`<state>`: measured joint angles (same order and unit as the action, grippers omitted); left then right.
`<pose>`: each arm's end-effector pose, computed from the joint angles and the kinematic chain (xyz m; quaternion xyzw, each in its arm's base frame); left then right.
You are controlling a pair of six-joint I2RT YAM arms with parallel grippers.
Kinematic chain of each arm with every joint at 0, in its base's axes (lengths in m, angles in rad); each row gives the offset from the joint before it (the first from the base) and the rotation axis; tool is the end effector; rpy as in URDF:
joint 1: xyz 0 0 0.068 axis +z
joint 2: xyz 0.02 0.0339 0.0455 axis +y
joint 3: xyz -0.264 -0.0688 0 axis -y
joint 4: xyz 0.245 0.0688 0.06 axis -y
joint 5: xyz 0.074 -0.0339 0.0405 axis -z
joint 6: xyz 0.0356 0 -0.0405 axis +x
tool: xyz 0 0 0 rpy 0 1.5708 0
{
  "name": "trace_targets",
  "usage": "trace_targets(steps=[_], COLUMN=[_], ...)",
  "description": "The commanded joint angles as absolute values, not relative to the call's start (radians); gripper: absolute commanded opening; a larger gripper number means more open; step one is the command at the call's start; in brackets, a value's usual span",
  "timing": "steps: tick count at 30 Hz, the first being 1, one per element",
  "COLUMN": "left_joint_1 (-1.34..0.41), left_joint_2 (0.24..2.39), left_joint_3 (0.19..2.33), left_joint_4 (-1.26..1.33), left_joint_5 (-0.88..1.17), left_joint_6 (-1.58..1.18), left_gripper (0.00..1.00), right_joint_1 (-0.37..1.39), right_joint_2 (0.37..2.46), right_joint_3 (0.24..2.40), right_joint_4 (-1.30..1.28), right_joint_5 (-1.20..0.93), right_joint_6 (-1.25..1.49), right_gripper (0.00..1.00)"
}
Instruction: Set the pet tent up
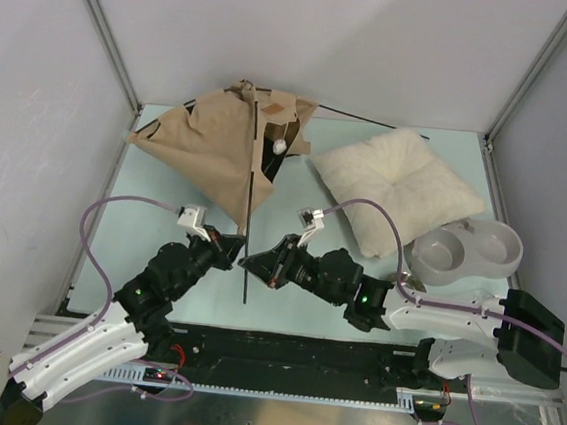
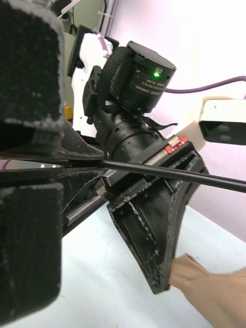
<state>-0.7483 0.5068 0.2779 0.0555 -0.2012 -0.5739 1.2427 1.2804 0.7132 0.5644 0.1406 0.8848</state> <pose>0.1138 -0.0959 0.2257 0.0020 0.7645 -0.3322 0.5524 0.0990 0.2753 0.2851 -0.0769 0.7039 0.5916 0.3855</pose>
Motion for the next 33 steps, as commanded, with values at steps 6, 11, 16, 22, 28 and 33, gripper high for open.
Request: trace_targets(steps=[6,11,16,22,28,33], left_joint_1=[-0.766,-0.767,-0.767,-0.767,-0.768,-0.767], left_joint_2=[0.496,0.497,0.487,0.450,0.410,0.404], left_joint_3=[0.291,0.308,0.289,0.273,0.258,0.304], left_joint_4=[-0.134,-0.179,-0.224,-0.287,-0.302,-0.339], left_joint_5=[0.009,0.083,0.143,0.159,0.150,0.061], left_joint_6=[-0.658,-0.722,-0.771,-0.802,-0.835,-0.809], left_gripper=[0.00,0.00,0.00,0.00,0.00,0.00], right_joint_1=[1.134,1.109,1.088,1.058,1.039,1.046], right_joint_2=[1.337,1.388,1.410,1.425,1.453,1.440], right_joint_3=[0.804,0.821,0.831,0.841,0.853,0.853], right_joint_4=[0.763,0.799,0.829,0.857,0.867,0.818], right_joint_5=[0.206,0.161,0.130,0.102,0.085,0.072], right_joint_6=[0.837,0.856,0.871,0.890,0.912,0.916], right_gripper=[0.00,0.00,0.00,0.00,0.00,0.00])
